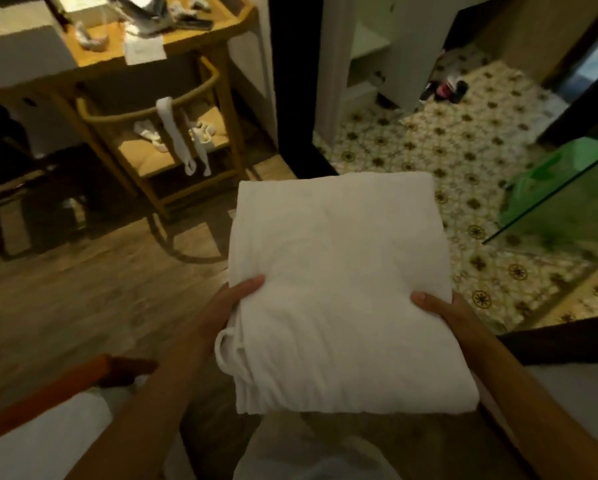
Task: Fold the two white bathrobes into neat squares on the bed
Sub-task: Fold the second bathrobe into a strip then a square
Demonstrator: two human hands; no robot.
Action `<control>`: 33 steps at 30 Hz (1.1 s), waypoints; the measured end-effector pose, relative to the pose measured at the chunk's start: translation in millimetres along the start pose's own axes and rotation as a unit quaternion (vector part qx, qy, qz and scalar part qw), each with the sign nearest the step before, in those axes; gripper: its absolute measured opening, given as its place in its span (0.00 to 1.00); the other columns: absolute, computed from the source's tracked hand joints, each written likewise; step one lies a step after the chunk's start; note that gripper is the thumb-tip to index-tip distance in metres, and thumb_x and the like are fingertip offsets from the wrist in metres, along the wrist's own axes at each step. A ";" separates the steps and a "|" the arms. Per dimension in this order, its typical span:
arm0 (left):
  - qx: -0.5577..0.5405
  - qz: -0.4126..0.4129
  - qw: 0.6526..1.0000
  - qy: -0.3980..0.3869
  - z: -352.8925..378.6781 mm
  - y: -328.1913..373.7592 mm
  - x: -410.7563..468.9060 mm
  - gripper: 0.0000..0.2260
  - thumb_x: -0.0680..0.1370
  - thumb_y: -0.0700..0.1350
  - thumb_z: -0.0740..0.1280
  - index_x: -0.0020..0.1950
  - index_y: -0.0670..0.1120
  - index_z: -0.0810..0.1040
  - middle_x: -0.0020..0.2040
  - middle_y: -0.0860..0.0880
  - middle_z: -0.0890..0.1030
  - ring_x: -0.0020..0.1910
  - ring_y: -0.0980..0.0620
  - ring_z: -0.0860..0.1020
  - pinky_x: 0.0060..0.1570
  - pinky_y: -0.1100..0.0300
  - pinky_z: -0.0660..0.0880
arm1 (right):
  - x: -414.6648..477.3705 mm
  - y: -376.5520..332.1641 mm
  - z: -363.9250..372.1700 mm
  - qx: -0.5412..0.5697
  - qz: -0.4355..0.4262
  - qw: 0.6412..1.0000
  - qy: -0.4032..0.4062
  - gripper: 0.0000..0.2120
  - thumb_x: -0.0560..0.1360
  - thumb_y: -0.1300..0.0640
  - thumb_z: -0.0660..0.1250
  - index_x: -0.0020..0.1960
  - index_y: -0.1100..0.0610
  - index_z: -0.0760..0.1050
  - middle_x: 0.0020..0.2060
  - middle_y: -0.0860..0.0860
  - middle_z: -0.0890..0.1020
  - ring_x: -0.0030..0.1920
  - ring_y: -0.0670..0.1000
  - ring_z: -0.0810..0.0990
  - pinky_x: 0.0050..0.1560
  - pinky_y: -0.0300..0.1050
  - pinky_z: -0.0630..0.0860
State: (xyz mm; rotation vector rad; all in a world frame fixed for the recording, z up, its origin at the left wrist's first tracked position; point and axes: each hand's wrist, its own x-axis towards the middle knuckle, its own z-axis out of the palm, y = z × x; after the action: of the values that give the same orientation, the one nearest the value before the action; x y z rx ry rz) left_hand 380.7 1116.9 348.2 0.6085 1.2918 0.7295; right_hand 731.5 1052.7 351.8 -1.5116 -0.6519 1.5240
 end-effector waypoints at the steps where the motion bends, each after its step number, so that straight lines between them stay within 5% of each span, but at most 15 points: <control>1: 0.006 -0.012 1.000 -0.013 16.4 17.7 22.0 0.10 0.79 0.48 0.70 0.58 0.50 0.75 0.45 0.54 0.85 0.44 0.53 0.82 0.42 0.56 0.74 | 17.3 -14.5 -7.9 0.005 -0.003 1.000 0.014 0.27 0.65 0.55 0.79 0.62 0.53 0.78 0.53 0.53 0.86 0.50 0.56 0.86 0.41 0.48 0.83; 3: 0.008 -0.024 0.999 -0.043 44.5 48.7 71.8 0.06 0.80 0.47 0.68 0.56 0.51 0.76 0.43 0.54 0.87 0.44 0.52 0.85 0.42 0.56 0.76 | 53.4 -41.3 -25.3 0.009 -0.008 0.999 0.043 0.38 0.53 0.45 0.85 0.60 0.52 0.78 0.52 0.52 0.87 0.50 0.56 0.86 0.44 0.50 0.82; 5: 0.002 -0.032 0.998 -0.055 71.9 78.2 117.0 0.12 0.77 0.48 0.70 0.61 0.50 0.77 0.54 0.49 0.87 0.55 0.47 0.84 0.49 0.52 0.77 | 92.0 -65.5 -44.0 0.011 -0.014 0.998 0.065 0.46 0.44 0.39 0.85 0.59 0.53 0.79 0.51 0.53 0.87 0.49 0.57 0.87 0.44 0.51 0.82; 10: 0.019 -0.027 0.996 -0.079 151.4 138.5 240.5 0.44 0.59 0.59 0.84 0.72 0.52 0.72 0.65 0.47 0.82 0.63 0.41 0.80 0.57 0.44 0.77 | 198.2 -127.7 -100.9 0.047 -0.018 0.996 0.079 0.22 0.65 0.56 0.76 0.59 0.54 0.79 0.52 0.56 0.87 0.51 0.60 0.86 0.43 0.52 0.82; 12: 0.019 -0.025 0.996 -0.082 184.3 158.0 290.0 0.49 0.55 0.62 0.85 0.72 0.52 0.72 0.65 0.47 0.82 0.63 0.41 0.81 0.63 0.41 0.76 | 250.9 -160.0 -128.7 0.049 -0.018 0.995 0.080 0.28 0.61 0.50 0.80 0.58 0.56 0.80 0.51 0.56 0.87 0.50 0.59 0.86 0.41 0.49 0.82; 15: -0.001 -0.034 0.998 -0.062 237.6 191.0 353.2 0.44 0.58 0.59 0.85 0.70 0.50 0.74 0.63 0.46 0.84 0.62 0.40 0.81 0.65 0.39 0.74 | 331.3 -216.4 -169.9 0.013 -0.024 0.998 0.054 0.43 0.48 0.44 0.86 0.59 0.58 0.80 0.49 0.56 0.87 0.47 0.57 0.87 0.38 0.47 0.82; 18: -0.030 -0.045 0.997 -0.047 297.5 241.8 408.7 0.29 0.66 0.54 0.79 0.64 0.46 0.76 0.52 0.47 0.88 0.56 0.41 0.83 0.54 0.46 0.77 | 415.7 -285.8 -207.8 0.004 -0.014 0.999 0.038 0.27 0.62 0.56 0.82 0.59 0.60 0.79 0.46 0.55 0.88 0.43 0.55 0.87 0.36 0.46 0.82; 20: -0.042 -0.042 0.997 -0.038 328.1 271.7 440.2 0.25 0.68 0.53 0.79 0.60 0.44 0.78 0.46 0.48 0.88 0.48 0.46 0.86 0.49 0.49 0.77 | 463.0 -322.9 -223.3 -0.009 0.003 1.000 0.019 0.31 0.60 0.53 0.81 0.61 0.60 0.79 0.50 0.57 0.87 0.48 0.57 0.87 0.41 0.49 0.83; 22: -0.061 -0.050 0.997 -0.025 354.7 303.8 477.1 0.19 0.73 0.50 0.75 0.60 0.42 0.78 0.49 0.45 0.88 0.50 0.44 0.86 0.54 0.47 0.77 | 515.0 -361.6 -235.8 -0.012 0.016 1.000 0.012 0.32 0.61 0.52 0.81 0.62 0.61 0.79 0.53 0.58 0.86 0.50 0.58 0.87 0.41 0.50 0.83; 27: -0.075 -0.038 0.996 -0.024 409.7 381.3 601.5 0.37 0.57 0.56 0.85 0.62 0.43 0.79 0.54 0.42 0.87 0.56 0.38 0.83 0.64 0.43 0.75 | 658.4 -445.1 -263.1 -0.037 0.022 0.999 -0.002 0.21 0.69 0.58 0.73 0.61 0.60 0.79 0.51 0.56 0.87 0.48 0.57 0.87 0.38 0.46 0.83; 31: -0.083 -0.043 0.995 -0.038 453.1 451.0 714.5 0.39 0.59 0.57 0.83 0.66 0.43 0.77 0.56 0.43 0.86 0.54 0.44 0.85 0.58 0.49 0.77 | 772.0 -514.4 -282.1 -0.046 0.029 0.998 0.015 0.24 0.68 0.57 0.76 0.63 0.60 0.78 0.52 0.57 0.87 0.49 0.58 0.87 0.39 0.48 0.83; 33: -0.082 -0.053 0.994 -0.042 476.5 488.6 763.3 0.46 0.50 0.60 0.86 0.64 0.43 0.78 0.55 0.44 0.87 0.53 0.45 0.86 0.55 0.51 0.78 | 826.3 -556.4 -291.0 -0.051 0.037 0.998 0.008 0.23 0.70 0.56 0.76 0.64 0.59 0.78 0.54 0.58 0.86 0.50 0.59 0.86 0.40 0.49 0.83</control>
State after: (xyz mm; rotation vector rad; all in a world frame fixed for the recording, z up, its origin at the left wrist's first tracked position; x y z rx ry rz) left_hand 869.8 2016.0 326.2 0.4297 1.1640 0.7062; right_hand 1226.8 1964.7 360.6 -1.6392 -0.6786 1.5534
